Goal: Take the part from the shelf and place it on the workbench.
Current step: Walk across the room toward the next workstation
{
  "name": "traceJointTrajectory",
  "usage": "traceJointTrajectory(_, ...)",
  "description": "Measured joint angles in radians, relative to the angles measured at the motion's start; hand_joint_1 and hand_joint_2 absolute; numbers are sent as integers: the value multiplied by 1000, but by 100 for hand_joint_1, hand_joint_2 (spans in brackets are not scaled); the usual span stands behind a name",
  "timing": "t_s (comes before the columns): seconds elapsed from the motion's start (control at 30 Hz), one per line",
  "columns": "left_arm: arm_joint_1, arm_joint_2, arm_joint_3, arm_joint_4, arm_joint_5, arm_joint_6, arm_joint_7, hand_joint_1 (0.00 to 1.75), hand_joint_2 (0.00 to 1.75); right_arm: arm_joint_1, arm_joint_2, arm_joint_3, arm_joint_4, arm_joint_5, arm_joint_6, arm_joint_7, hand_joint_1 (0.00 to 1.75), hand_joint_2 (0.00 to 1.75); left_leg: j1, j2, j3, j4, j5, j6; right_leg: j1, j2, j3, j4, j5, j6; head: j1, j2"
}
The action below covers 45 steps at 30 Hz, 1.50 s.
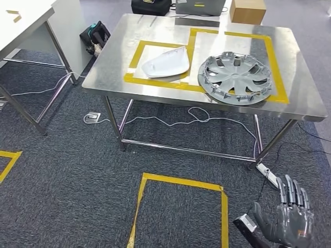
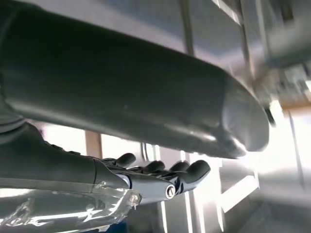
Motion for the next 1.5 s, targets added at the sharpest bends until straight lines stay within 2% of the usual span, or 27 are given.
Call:
traceJointTrajectory(0.1, 2, -7, 3, 0, -4, 8, 6, 0, 0, -3, 76, -80, 100, -43, -1, -79, 0, 0, -9, -2, -11, 4, 9, -4, 6, 0, 138, -200, 64, -17, -1, 0)
traceJointTrajectory(0.17, 0, -10, 4, 0, -9, 15, 9, 0, 0, -18, 125, -140, 171, -48, -3, -130, 0, 0, -11, -4, -19, 8, 16, -13, 12, -1, 187, -283, 76, -30, -2, 0)
traceJointTrajectory(0.23, -3, -11, 7, 0, -13, 22, 13, 0, 0, -34, 184, -228, 258, -36, -6, -195, 0, 0, -10, -9, -27, 10, 24, -23, 14, -7, 185, -291, 81, -41, -2, 0)
traceJointTrajectory(0.3, 0, -13, 10, 0, -16, 27, 15, 0, 0, -48, 239, -319, 326, -19, -6, -241, 0, 0, -9, -14, -40, 30, 9, -36, 9, -17, 179, -296, 90, -53, -4, 0)
traceJointTrajectory(0.33, 2, -15, 11, 0, -18, 30, 17, 0, 0, -58, 265, -362, 360, 0, -6, -260, 0, 0, -7, -14, -58, 69, -19, -43, 7, -21, 175, -298, 95, -59, -6, 0)
traceJointTrajectory(0.43, 3, -18, 18, 0, -21, 46, 28, 0, 0, -113, 320, -501, 501, 115, -6, -273, 0, 0, 7, -14, -145, 261, -121, -63, 5, -35, 157, -298, 106, -65, -11, 0)
traceJointTrajectory(0.47, 3, -19, 21, 0, -21, 52, 34, 0, 0, -133, 331, -551, 572, 158, -6, -249, 0, 0, 10, -13, -159, 297, -129, -67, 5, -44, 153, -298, 108, -65, -11, 0)
traceJointTrajectory(0.5, 3, -21, 23, 0, -22, 58, 39, 0, 0, -150, 339, -596, 647, 193, -6, -215, 0, 0, 14, -11, -157, 298, -119, -71, 4, -53, 150, -297, 110, -63, -11, 0)
traceJointTrajectory(0.57, 4, -23, 29, 0, -26, 68, 51, 0, 0, -181, 344, -650, 802, 227, -6, -135, 0, 0, 20, 9, -99, 198, -57, -77, 1, -72, 147, -293, 112, -58, -11, 0)
traceJointTrajectory(0.6, 2, -25, 32, 0, -28, 72, 56, 0, 0, -195, 344, -664, 867, 231, -6, -102, 0, 0, 21, 35, -61, 126, -29, -80, 3, -81, 145, -288, 111, -53, -12, 0)
traceJointTrajectory(0.67, -6, -27, 37, 0, -34, 79, 68, 0, 0, -226, 348, -685, 991, 235, -6, -44, 0, 0, 21, 69, -20, 36, -4, -71, 7, -99, 139, -278, 110, -41, -13, 0)
traceJointTrajectory(0.7, -9, -29, 40, 0, -37, 82, 74, 0, 0, -242, 351, -692, 1044, 236, -4, -17, 0, 0, 19, 71, -19, 25, -4, -62, 10, -109, 136, -274, 109, -35, -12, 0)
traceJointTrajectory(0.73, -9, -29, 42, 0, -39, 85, 80, 0, 0, -258, 355, -697, 1095, 237, -1, 9, 0, 0, 18, 57, -25, 27, -4, -50, 10, -119, 136, -273, 110, -30, -11, 0)
traceJointTrajectory(0.77, -7, -30, 44, 0, -41, 87, 85, 0, 0, -273, 358, -698, 1140, 237, 4, 31, 0, 0, 18, 47, -28, 27, -1, -42, 8, -115, 135, -270, 107, -24, -9, 0)
traceJointTrajectory(0.8, -5, -31, 46, 0, -41, 89, 89, 0, 0, -286, 362, -700, 1179, 235, 10, 46, 0, 0, 19, 37, -30, 26, 3, -35, 5, -97, 130, -258, 95, -18, -7, 0)
traceJointTrajectory(0.83, -4, -31, 48, 0, -41, 91, 92, 0, 0, -296, 366, -703, 1213, 233, 15, 57, 0, 0, 21, 26, -32, 26, 7, -28, 3, -69, 117, -226, 70, -13, -6, 0)
traceJointTrajectory(0.9, -8, -32, 51, 0, -42, 96, 95, 0, 0, -305, 371, -711, 1266, 226, 20, 68, 0, 0, 20, 2, -41, 26, 16, -17, 1, -15, 65, -100, -6, -10, -4, 0)
traceJointTrajectory(0.97, -10, -32, 55, 0, -42, 100, 96, 0, 0, -310, 372, -720, 1305, 215, 24, 73, 0, 0, 17, -29, -49, 27, 22, -13, 2, -1, 18, 17, -53, -12, -3, 0)
traceJointTrajectory(1.0, -9, -33, 57, 0, -42, 102, 97, 0, 0, -313, 373, -726, 1321, 207, 27, 74, 0, 0, 16, -44, -51, 27, 24, -13, 2, 1, 17, 25, -47, -15, -3, 0)
traceJointTrajectory(1.07, -6, -35, 61, 0, -42, 103, 99, 0, 0, -322, 376, -738, 1342, 192, 32, 74, 0, 0, 15, -74, -52, 29, 28, -17, 1, 17, 72, -75, 14, -22, -3, 0)
traceJointTrajectory(1.13, -7, -37, 64, 0, -45, 104, 100, 0, 0, -330, 379, -749, 1360, 184, 40, 74, 0, 0, 15, -101, -56, 33, 30, -24, -4, 67, 141, -211, 60, -28, -4, 0)
traceJointTrajectory(1.2, -9, -37, 66, 0, -49, 105, 101, 0, 0, -336, 383, -755, 1375, 183, 47, 73, 0, 0, 16, -125, -67, 37, 35, -36, -5, 96, 167, -263, 64, -31, -4, 0)
traceJointTrajectory(1.27, -6, -37, 68, 0, -52, 106, 104, 0, 0, -339, 387, -758, 1383, 183, 50, 72, 0, 0, 22, -146, -78, 38, 41, -50, -5, 75, 169, -267, 67, -38, -4, 0)
traceJointTrajectory(1.33, -2, -38, 69, 0, -53, 107, 107, 0, 0, -341, 390, -760, 1388, 182, 51, 69, 0, 0, 21, -122, -95, 65, 22, -60, -7, 50, 171, -272, 75, -50, -9, 0)
traceJointTrajectory(1.43, -7, -41, 69, 0, -55, 109, 111, 0, 0, -342, 392, -765, 1395, 181, 51, 64, 0, 0, 19, -36, -178, 238, -75, -71, -3, 3, 168, -276, 79, -58, -19, 0)
traceJointTrajectory(1.47, -10, -41, 69, 0, -55, 109, 112, 0, 0, -341, 392, -767, 1398, 180, 51, 62, 0, 0, 21, -22, -205, 297, -98, -74, -2, -15, 167, -275, 79, -59, -19, 0)
traceJointTrajectory(1.5, -11, -41, 69, 0, -56, 110, 113, 0, 0, -342, 392, -768, 1400, 178, 51, 60, 0, 0, 23, -15, -216, 325, -102, -76, -1, -31, 166, -275, 79, -59, -19, 0)
